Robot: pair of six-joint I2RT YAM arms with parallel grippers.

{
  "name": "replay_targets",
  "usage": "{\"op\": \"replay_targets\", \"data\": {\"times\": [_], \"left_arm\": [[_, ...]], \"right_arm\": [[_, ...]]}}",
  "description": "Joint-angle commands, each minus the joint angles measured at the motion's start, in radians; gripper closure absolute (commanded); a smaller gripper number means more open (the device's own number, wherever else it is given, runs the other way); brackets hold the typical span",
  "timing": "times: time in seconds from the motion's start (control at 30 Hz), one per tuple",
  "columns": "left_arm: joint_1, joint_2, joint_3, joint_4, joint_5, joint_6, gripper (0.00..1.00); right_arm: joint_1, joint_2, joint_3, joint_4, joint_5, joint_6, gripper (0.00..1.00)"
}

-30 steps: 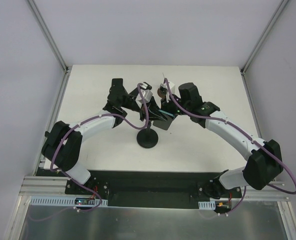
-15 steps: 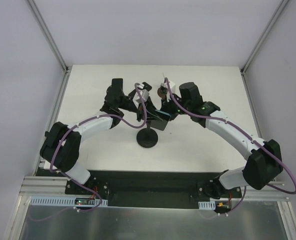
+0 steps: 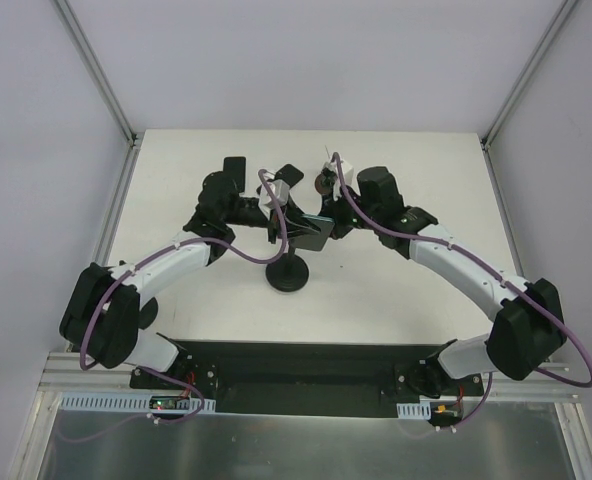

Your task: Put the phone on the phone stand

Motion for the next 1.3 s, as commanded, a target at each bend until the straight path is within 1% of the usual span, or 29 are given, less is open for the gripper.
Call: {"op": "replay_targets", "data": {"times": [0.0,0.03,0.07,0.13,0.17,0.23,0.27,0.3,0.33,0.37,0.4,0.57,0.63,0.67,0.7,0.73,0.77,0.83,0.87,0.93,0.97,1.03,1.07,1.1,1.13,1.17,1.2,1.23,1.27], "left_arm": [[0.034,-0.072,0.005,-0.132,-0.223,0.155,1.0],[0.034,-0.075,0.0,-0.142,-0.271,0.161,1.0],[0.036,-0.075,-0.009,-0.149,-0.355,0.172,1.0],[0.034,-0.077,-0.024,-0.13,-0.462,0.178,1.0],[0.034,-0.074,-0.05,-0.115,-0.558,0.175,1.0],[0.03,-0.06,-0.091,0.006,-0.708,0.152,1.0],[0.024,-0.053,-0.136,0.064,-0.791,0.128,1.0],[0.022,-0.034,-0.15,0.134,-0.816,0.119,1.0],[0.002,-0.019,-0.159,0.168,-0.85,0.108,1.0],[-0.01,-0.008,-0.156,0.172,-0.875,0.123,1.0],[-0.027,0.013,-0.149,0.169,-0.904,0.131,1.0],[-0.045,0.06,-0.148,0.215,-0.91,0.079,1.0],[-0.044,0.056,-0.155,0.221,-0.901,0.08,1.0],[-0.045,0.055,-0.155,0.223,-0.884,0.088,1.0],[-0.044,0.055,-0.153,0.216,-0.87,0.089,1.0],[-0.045,0.056,-0.147,0.209,-0.86,0.088,1.0],[-0.044,0.058,-0.142,0.198,-0.841,0.08,1.0],[-0.021,0.064,-0.135,0.189,-0.78,0.066,1.0],[-0.012,0.066,-0.126,0.186,-0.73,0.048,1.0],[-0.001,0.064,-0.121,0.173,-0.711,0.045,1.0],[0.001,0.061,-0.121,0.173,-0.697,0.046,1.0],[0.01,0.061,-0.115,0.17,-0.611,0.043,1.0],[0.011,0.061,-0.11,0.17,-0.584,0.045,1.0],[0.013,0.061,-0.107,0.172,-0.536,0.043,1.0],[0.016,0.063,-0.103,0.175,-0.51,0.045,1.0],[0.017,0.069,-0.098,0.181,-0.475,0.043,1.0],[0.02,0.075,-0.096,0.193,-0.401,0.016,1.0],[0.024,0.081,-0.093,0.221,-0.373,0.008,1.0],[0.027,0.096,-0.089,0.233,-0.34,-0.007,1.0]], "right_arm": [[0.061,-0.096,-0.095,0.19,0.298,0.134,1.0],[0.087,-0.108,-0.111,0.226,0.385,0.178,1.0],[0.115,-0.12,-0.119,0.233,0.564,0.181,1.0],[0.201,-0.149,-0.131,0.234,0.736,0.245,1.0],[0.228,-0.157,-0.128,0.222,0.9,0.276,1.0],[0.316,-0.171,-0.125,0.178,1.059,0.37,1.0],[0.349,-0.17,-0.131,0.2,1.157,0.425,1.0],[0.426,-0.144,-0.127,0.208,1.206,0.443,1.0],[0.463,-0.125,-0.113,0.208,1.258,0.46,1.0],[0.498,-0.107,-0.094,0.208,1.344,0.492,1.0],[0.55,-0.085,-0.088,0.217,1.372,0.503,1.0],[0.636,-0.097,-0.08,0.245,1.469,0.485,1.0],[0.666,-0.131,-0.097,0.224,1.454,0.474,0.99],[0.67,-0.154,-0.113,0.224,1.381,0.473,0.99],[0.687,-0.212,-0.155,0.221,1.336,0.458,0.89],[0.696,-0.244,-0.175,0.216,1.296,0.433,0.64],[0.707,-0.278,-0.194,0.204,1.23,0.403,0.55],[0.723,-0.384,-0.244,0.085,1.221,0.352,0.4],[0.716,-0.424,-0.269,0.064,1.195,0.312,0.38],[0.672,-0.557,-0.33,0.006,1.143,0.213,0.33],[0.64,-0.602,-0.346,-0.009,1.035,0.192,0.32],[0.517,-0.709,-0.369,-0.048,0.927,0.152,0.31],[0.471,-0.737,-0.384,-0.057,0.821,0.14,0.31],[0.377,-0.766,-0.39,-0.062,0.766,0.137,0.31],[0.327,-0.768,-0.395,-0.06,0.704,0.134,0.31],[0.231,-0.743,-0.395,-0.057,0.555,0.129,0.31],[0.182,-0.72,-0.39,-0.04,0.471,0.128,0.31],[0.139,-0.69,-0.383,-0.034,0.296,0.131,0.31],[0.07,-0.623,-0.355,-0.031,0.227,0.134,0.31]]}}
